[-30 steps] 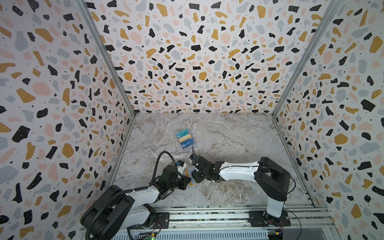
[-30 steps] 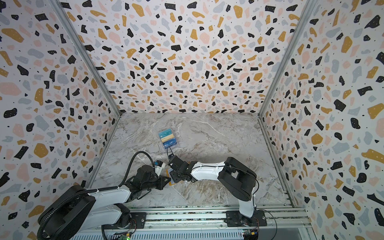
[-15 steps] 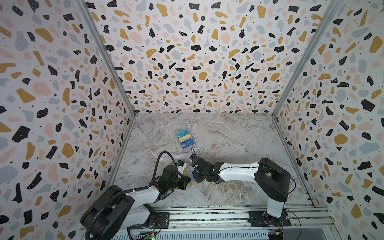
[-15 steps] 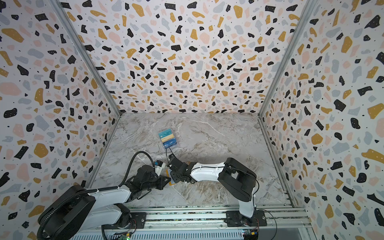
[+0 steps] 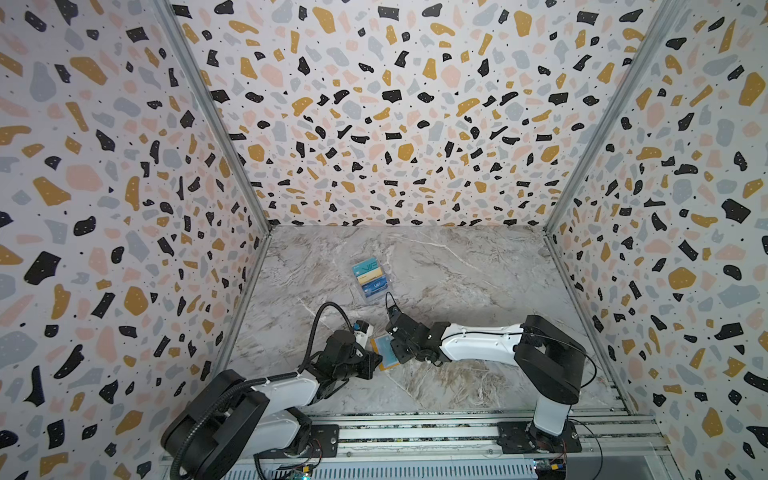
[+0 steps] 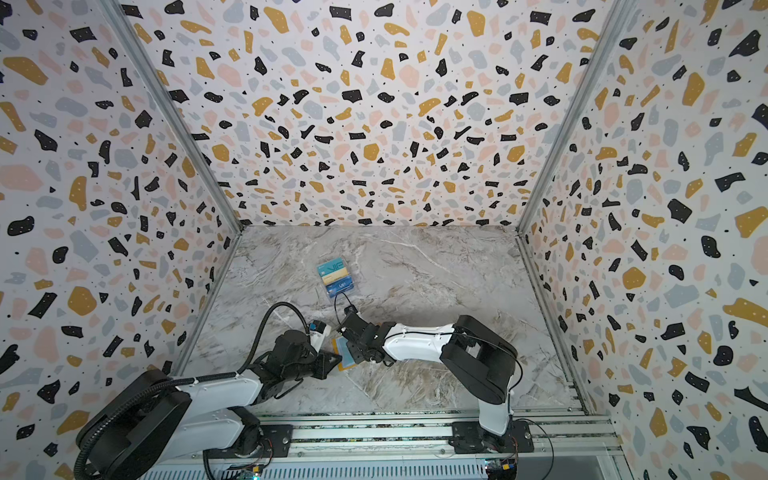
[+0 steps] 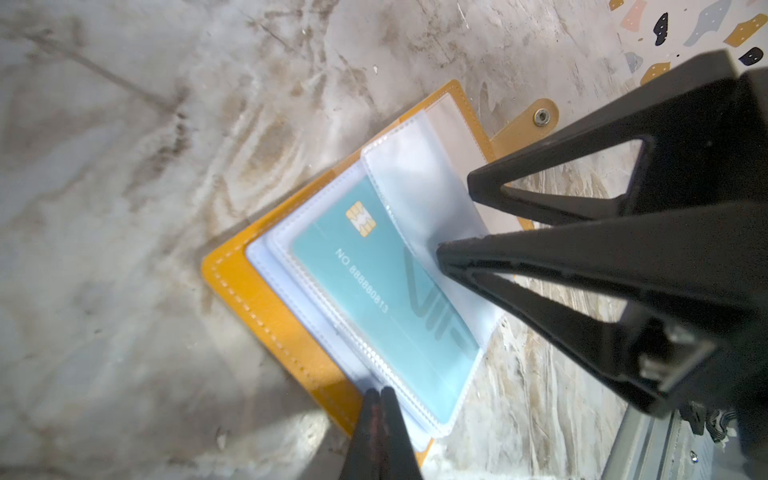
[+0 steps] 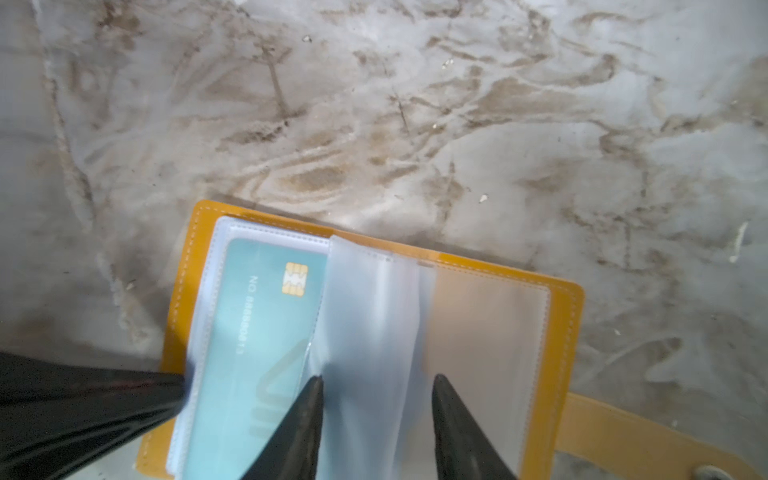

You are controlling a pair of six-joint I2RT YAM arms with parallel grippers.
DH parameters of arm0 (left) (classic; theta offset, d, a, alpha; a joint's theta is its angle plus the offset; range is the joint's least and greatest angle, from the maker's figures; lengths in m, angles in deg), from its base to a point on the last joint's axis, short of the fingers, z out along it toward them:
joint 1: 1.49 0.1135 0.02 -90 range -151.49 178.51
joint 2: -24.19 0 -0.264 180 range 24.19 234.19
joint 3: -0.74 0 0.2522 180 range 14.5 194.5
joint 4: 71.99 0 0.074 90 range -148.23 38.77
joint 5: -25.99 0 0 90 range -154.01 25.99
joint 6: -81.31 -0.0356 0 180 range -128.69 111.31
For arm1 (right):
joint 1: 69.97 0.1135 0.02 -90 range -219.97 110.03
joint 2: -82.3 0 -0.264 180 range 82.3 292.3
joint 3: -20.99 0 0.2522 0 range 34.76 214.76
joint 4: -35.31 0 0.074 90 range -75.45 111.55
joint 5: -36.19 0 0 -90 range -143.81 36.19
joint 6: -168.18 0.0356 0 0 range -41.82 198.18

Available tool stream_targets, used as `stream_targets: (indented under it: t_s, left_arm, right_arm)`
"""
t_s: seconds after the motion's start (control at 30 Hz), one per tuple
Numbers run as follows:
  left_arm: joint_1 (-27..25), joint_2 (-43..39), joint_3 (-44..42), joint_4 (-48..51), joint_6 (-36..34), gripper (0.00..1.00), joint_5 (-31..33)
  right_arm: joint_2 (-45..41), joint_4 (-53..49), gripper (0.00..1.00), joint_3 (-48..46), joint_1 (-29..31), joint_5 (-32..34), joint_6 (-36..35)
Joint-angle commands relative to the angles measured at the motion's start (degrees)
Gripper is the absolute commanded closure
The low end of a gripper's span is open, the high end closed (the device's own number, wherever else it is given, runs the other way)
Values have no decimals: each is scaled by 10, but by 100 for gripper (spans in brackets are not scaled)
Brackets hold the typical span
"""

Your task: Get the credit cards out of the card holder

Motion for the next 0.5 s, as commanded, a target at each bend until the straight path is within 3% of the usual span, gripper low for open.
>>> stream_targets:
  t_s: [0.0,0.47]
  left_arm:
    - [-2,9,4,29,-4,100,18]
    - [-2,7,5,34,-6,100,19]
  right_arm:
    - [-33,-30,59,-5,-7,15,9]
    - [-69,-34,60,-30,-30,18,17]
